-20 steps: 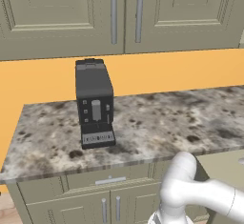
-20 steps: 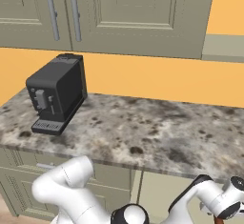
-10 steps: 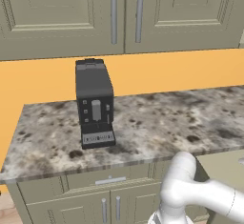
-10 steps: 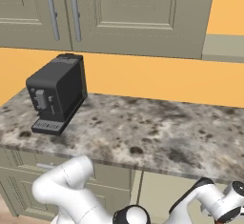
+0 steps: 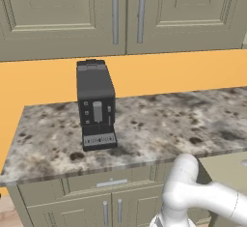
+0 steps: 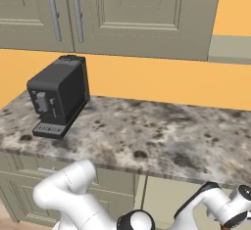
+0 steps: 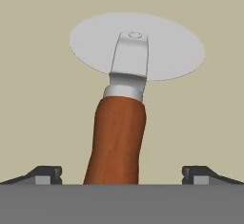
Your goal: Take the pizza cutter from the drawer on the right and place it on the dining counter for cutting.
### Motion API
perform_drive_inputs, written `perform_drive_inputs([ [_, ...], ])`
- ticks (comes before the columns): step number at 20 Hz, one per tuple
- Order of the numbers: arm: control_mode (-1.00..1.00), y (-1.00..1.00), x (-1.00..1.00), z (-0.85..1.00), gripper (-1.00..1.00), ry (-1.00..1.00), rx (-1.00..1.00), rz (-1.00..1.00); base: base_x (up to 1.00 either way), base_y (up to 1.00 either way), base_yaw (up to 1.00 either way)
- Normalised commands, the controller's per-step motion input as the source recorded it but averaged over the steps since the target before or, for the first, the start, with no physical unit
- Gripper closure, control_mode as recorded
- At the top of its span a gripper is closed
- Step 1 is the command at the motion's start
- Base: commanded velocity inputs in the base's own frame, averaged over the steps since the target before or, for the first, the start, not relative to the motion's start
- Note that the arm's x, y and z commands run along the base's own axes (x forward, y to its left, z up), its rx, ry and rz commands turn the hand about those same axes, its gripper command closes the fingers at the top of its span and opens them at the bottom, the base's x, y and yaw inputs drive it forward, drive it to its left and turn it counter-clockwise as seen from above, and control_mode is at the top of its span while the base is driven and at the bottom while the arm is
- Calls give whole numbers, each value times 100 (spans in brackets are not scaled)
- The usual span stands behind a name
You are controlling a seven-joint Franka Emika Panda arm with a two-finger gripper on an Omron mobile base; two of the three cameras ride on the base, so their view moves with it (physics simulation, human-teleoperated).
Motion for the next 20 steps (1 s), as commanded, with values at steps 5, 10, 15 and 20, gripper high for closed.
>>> perform_drive_inputs([
  [5,-100,0,-6,-24,-100,3,0,0,0,0,0],
  [10,-100,3,-8,-32,-100,1,0,0,0,0,0],
  [15,-100,0,-8,-30,-100,5,0,0,0,0,0],
  [20,-100,0,-8,-30,-100,6,0,0,0,0,0],
])
